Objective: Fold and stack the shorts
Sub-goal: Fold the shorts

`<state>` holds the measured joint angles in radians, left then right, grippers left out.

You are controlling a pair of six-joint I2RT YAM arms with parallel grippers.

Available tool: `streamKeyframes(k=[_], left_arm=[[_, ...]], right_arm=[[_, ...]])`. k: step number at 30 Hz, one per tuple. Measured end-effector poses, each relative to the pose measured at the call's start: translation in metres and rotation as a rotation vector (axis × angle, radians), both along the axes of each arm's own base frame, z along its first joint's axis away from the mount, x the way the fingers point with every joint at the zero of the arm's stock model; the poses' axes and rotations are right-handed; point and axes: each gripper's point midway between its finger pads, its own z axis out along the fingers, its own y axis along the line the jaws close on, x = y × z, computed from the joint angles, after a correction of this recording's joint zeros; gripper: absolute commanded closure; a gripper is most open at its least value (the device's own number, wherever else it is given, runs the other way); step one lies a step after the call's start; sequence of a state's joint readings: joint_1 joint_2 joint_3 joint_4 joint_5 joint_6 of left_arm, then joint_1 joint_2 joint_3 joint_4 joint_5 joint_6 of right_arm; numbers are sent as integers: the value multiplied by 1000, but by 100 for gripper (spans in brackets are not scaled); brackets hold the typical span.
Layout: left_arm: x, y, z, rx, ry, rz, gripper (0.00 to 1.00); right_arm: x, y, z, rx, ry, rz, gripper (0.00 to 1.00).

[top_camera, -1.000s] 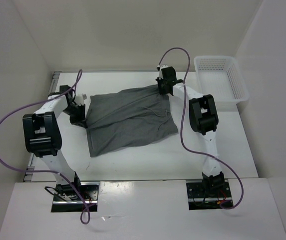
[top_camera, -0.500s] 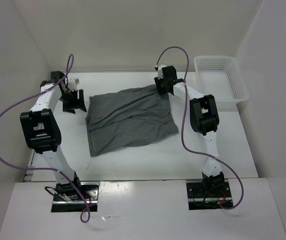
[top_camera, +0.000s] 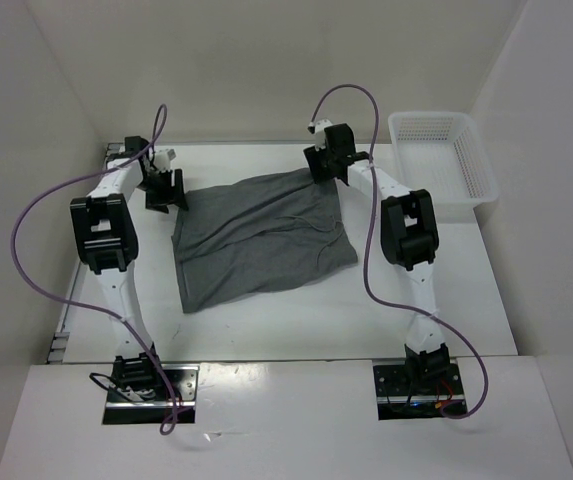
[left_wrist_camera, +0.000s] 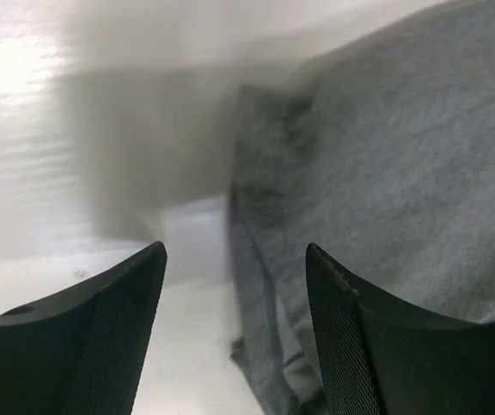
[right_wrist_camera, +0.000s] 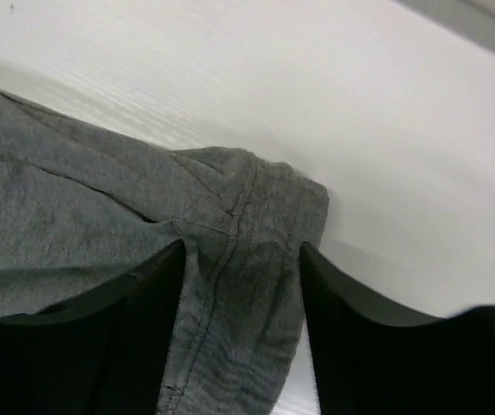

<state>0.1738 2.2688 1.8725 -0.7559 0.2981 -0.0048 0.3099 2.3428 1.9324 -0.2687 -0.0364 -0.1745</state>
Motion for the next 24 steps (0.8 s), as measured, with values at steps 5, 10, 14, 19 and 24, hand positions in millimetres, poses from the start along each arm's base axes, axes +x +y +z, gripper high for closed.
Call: streamKeyframes(k=[5, 10, 14, 19, 24], left_arm=[[7, -17, -4, -32, -16, -38, 27], [16, -27, -2, -41, -36, -59, 36], [15, -28, -3, -40, -33, -63, 49], [20, -23, -4, -9, -41, -54, 39], [31, -13, -3, 38, -67, -35, 45]], right_arm=[[8, 3, 3, 5, -19, 2, 20], [12, 4, -3, 6, -17, 4, 18], [15, 6, -7, 8, -16, 4, 26], [18, 6, -15, 10, -12, -2, 28], [18, 6, -22, 11, -4, -12, 49]])
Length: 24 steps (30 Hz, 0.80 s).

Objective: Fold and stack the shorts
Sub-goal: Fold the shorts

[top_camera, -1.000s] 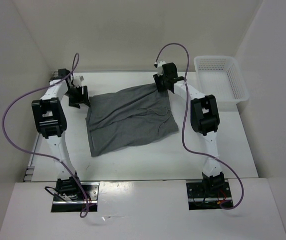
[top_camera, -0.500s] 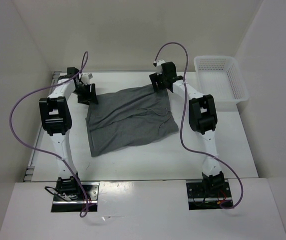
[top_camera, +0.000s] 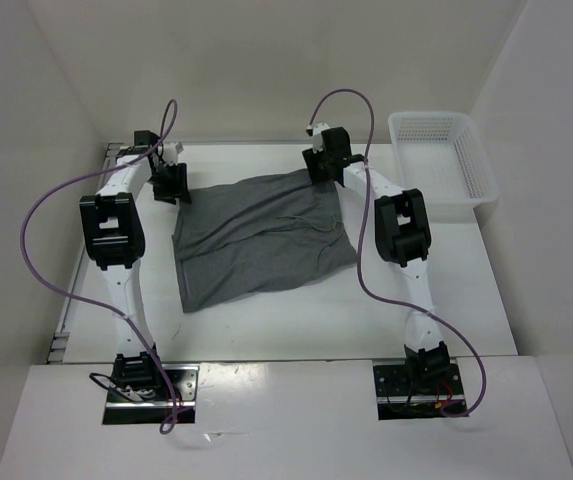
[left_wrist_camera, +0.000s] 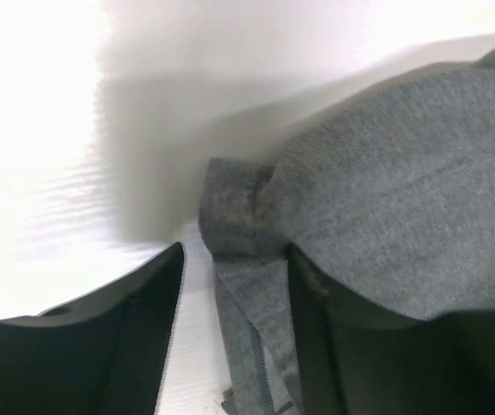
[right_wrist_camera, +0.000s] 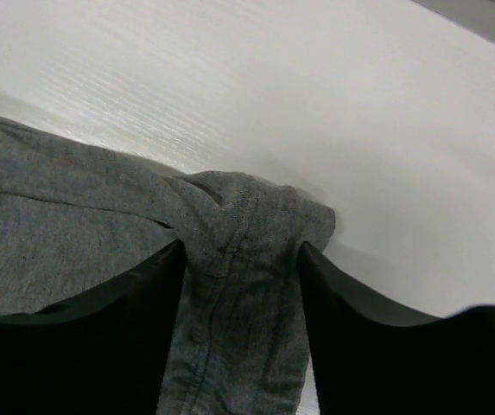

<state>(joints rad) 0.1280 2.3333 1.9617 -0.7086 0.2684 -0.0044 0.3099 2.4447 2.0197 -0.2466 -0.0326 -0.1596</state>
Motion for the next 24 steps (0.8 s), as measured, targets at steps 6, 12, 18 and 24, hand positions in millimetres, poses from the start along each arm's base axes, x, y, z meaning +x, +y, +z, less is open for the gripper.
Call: streamKeyframes(k=[6, 12, 18, 24], left_arm=[[10, -1, 7, 3, -37, -3, 57], [10, -9, 3, -35, -30, -24, 48], [15, -13, -2, -45, -32, -34, 48], [19, -15, -2, -49, -36, -38, 67]], right_arm=[[1, -3, 0, -8, -4, -20, 60], [2, -3, 1, -18, -11, -30, 62], [2, -4, 1, -23, -15, -35, 62], [1, -3, -2, -32, -14, -30, 63]])
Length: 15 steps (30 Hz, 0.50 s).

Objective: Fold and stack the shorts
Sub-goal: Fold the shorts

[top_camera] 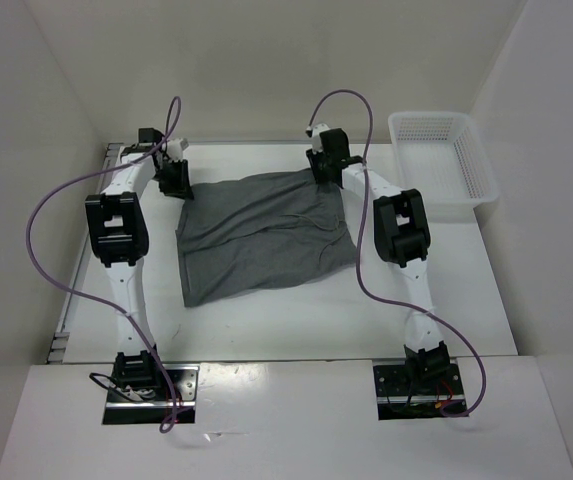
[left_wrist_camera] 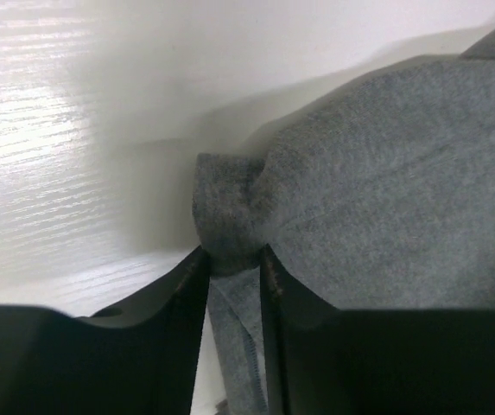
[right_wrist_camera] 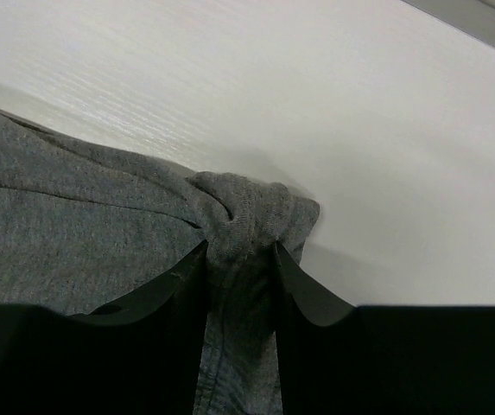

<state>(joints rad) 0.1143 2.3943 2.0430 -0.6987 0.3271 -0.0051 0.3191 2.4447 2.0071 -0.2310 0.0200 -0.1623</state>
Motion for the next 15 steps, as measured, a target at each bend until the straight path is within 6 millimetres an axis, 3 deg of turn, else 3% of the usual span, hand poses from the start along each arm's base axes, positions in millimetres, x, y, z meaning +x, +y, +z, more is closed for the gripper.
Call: streamKeyframes(k=[2, 3, 7, 10, 15], left_arm=[[3, -2, 4, -3, -10, -7, 74], [4, -5, 5, -6, -15, -10, 83], [8, -7, 12, -12, -34, -19, 97], [9, -8, 13, -11, -36, -20, 97], [14, -5, 18, 11, -54, -11, 100]], right_arm=[[0, 0, -1, -5, 0, 2, 63], [-1, 0, -1, -8, -1, 4, 63], [-1, 2, -1, -17, -4, 9, 63], [-3, 2, -4, -26, -2, 14, 63], [-5, 0, -11, -51, 2, 21, 81]])
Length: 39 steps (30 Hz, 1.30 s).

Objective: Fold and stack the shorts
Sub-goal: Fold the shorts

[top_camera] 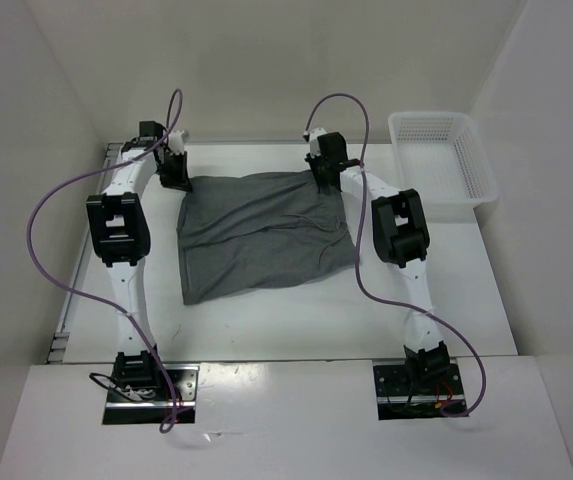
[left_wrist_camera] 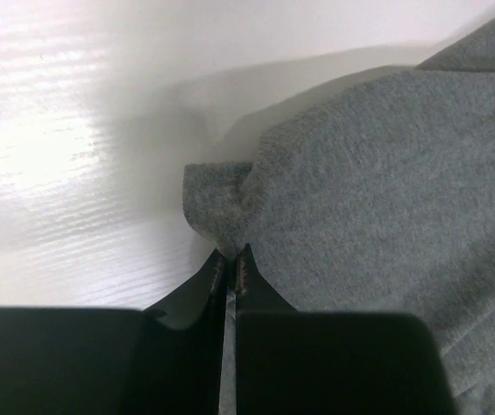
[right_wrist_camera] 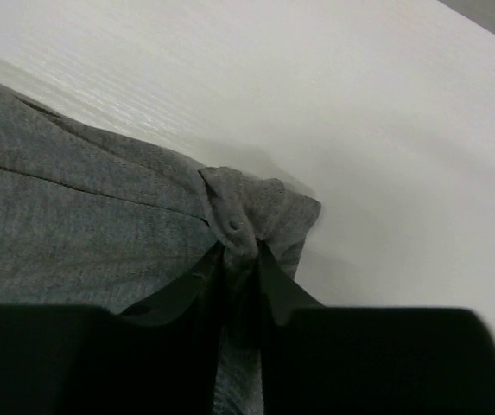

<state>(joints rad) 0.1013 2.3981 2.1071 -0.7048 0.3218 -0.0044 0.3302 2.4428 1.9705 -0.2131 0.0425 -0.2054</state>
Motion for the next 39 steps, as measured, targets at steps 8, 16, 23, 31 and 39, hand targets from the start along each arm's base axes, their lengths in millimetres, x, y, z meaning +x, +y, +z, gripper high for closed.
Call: streamKeyframes(k=[8, 16, 23, 31, 39], left_arm=[[22, 2, 47, 28, -100, 5, 100], [40, 0, 179, 34, -361, -8, 100], [-18, -8, 187, 12, -263, -17, 100], [-167, -38, 58, 3, 185, -57, 100], [-227, -54, 11, 25, 353, -104, 100]], right_arm=[[3, -3, 16, -54, -42, 6, 100], [4, -4, 112, -67, -201, 40, 100], [-32, -11, 178, -78, -281, 111, 100], [-126, -23, 89, -112, -15, 265, 100], [-203, -43, 22, -158, 196, 351, 100]])
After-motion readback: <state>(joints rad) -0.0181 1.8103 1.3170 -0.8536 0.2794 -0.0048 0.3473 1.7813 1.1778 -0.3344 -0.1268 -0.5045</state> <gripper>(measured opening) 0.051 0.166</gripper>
